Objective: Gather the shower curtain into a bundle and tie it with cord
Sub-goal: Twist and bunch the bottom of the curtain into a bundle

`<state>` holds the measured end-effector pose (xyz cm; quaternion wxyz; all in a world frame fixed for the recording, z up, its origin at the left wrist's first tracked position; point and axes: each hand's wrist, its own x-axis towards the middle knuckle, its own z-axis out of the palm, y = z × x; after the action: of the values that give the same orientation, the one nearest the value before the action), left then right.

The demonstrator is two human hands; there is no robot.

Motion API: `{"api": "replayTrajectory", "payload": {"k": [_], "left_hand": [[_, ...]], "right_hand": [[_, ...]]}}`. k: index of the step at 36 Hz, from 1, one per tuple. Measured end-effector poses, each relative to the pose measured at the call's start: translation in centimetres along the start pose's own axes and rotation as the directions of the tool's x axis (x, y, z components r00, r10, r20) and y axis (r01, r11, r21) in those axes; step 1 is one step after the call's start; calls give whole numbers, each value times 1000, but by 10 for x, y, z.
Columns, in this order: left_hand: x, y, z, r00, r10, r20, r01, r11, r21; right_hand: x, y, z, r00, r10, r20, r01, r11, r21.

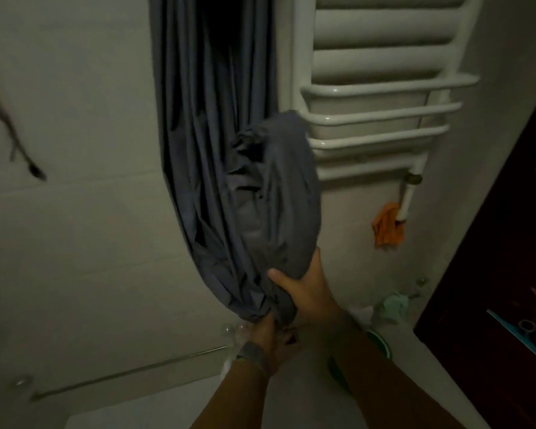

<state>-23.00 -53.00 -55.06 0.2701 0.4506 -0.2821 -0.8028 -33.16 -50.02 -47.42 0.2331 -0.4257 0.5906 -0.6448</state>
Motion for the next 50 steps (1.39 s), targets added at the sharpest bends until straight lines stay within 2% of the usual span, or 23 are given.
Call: {"api": "replayTrajectory", "payload": {"k": [3,4,8,10,12,13,15,16,18,21,27,28,30,31,32,33,35,37,41,45,47,49,50], "left_hand": [[-17,2,-25,936,313,-164,-268,931,246],[-26,4,-42,931,336,-142,-306,931,198],[-75,28,-99,963,202,176,-232,958,167],[-89,60,-122,935,284,210,-324,927,189],[-100,107,-123,887,414,205,-451,873,187],[-104,131,-116,838,475,269,-529,828,188],[-104,165,-86,739,561,373,-665,693,277],[-99,173,-70,724,578,377,-689,632,354],[-89,179,-38,712,577,400,-701,549,455],[-72,182,-17,720,552,421,-689,499,526],[-49,184,-1,722,581,375,-683,511,522],[-48,185,-1,723,590,360,-679,509,530],[-42,190,0,732,599,323,-661,510,551],[-41,194,-1,740,605,295,-648,522,555],[-42,197,-5,743,613,269,-638,529,559],[-39,200,-6,737,634,236,-636,530,561],[-38,204,-7,727,658,199,-630,523,574],[-33,202,-4,738,644,201,-622,535,571],[-32,191,8,741,613,274,-646,542,537],[-42,209,-1,729,583,360,-652,428,626],[-42,221,-10,753,528,392,-617,362,699],[-44,229,-18,765,518,382,-600,360,714],[-44,232,-23,762,525,379,-608,379,697]], "right_hand": [[3,-16,10,994,44,103,-45,999,10],[3,-21,14,993,49,110,-53,998,35],[8,-34,16,991,107,75,-111,992,57],[8,-31,9,990,108,85,-110,994,25],[7,-26,8,990,112,81,-114,993,15],[8,-26,10,990,112,88,-115,993,25],[8,-28,21,987,102,123,-105,994,22],[7,-31,30,985,83,151,-85,996,4],[2,-37,45,977,44,209,-38,999,-32],[3,-40,56,947,78,311,-44,993,-114],[18,-49,47,923,109,369,10,952,-306],[21,-54,45,893,123,433,17,951,-307],[37,-65,29,767,155,622,54,951,-304],[48,-72,19,699,170,694,57,955,-290],[56,-78,10,672,184,717,27,962,-272],[69,-86,0,701,169,692,-15,975,-223],[96,-92,-14,860,143,490,-118,990,-81],[119,-99,-12,896,109,430,-160,983,85],[137,-116,25,816,-19,577,4,1000,28],[130,-114,54,720,-105,686,150,989,-7],[129,-112,55,695,-119,709,114,992,55],[126,-105,53,663,-159,732,-5,976,217],[123,-103,54,676,-168,718,-76,953,294]]}}
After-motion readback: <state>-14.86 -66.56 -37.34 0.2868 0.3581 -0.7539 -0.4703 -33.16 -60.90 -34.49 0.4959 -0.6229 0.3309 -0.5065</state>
